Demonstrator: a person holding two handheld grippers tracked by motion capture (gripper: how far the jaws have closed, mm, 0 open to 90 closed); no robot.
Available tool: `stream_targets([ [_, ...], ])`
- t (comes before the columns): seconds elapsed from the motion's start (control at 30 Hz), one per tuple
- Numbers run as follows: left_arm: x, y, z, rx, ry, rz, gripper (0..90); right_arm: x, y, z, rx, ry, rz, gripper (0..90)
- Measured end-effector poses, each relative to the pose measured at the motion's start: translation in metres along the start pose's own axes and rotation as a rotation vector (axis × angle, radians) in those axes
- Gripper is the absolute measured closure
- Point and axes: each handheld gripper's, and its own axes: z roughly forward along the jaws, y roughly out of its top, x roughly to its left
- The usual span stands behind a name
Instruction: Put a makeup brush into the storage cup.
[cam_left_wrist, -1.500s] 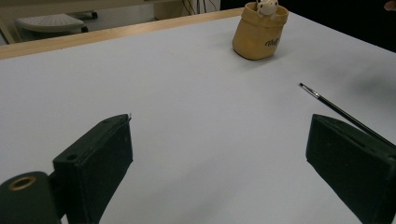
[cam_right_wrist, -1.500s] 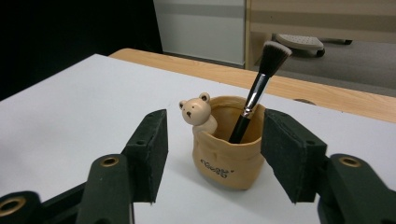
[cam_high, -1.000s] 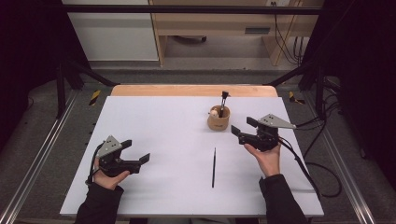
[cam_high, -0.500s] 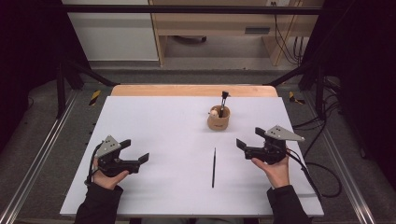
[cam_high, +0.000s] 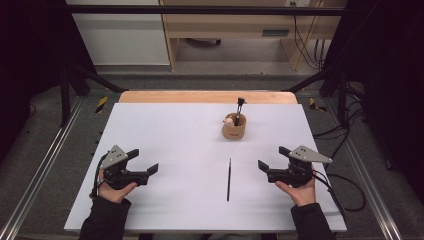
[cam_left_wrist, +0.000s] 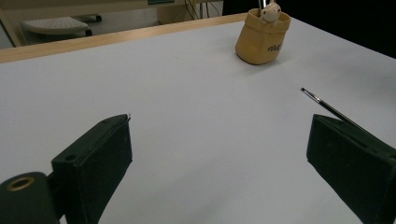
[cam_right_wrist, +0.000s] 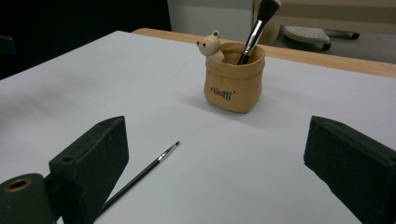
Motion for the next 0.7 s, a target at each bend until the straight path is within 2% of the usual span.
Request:
stream_targets([
  [0.27, 0.002, 0.000, -0.001, -0.002, -0.001, -0.003, 6.2, -0.001, -0.010, -0.008, 0.001, -0.009, 0.010, 6.3],
  [0.7, 0.001, -0.001, 0.000, 0.002, 0.002, 0.001, 6.2, -0.002, -0.015, -0.008, 0.015, -0.011, 0.013, 5.9],
])
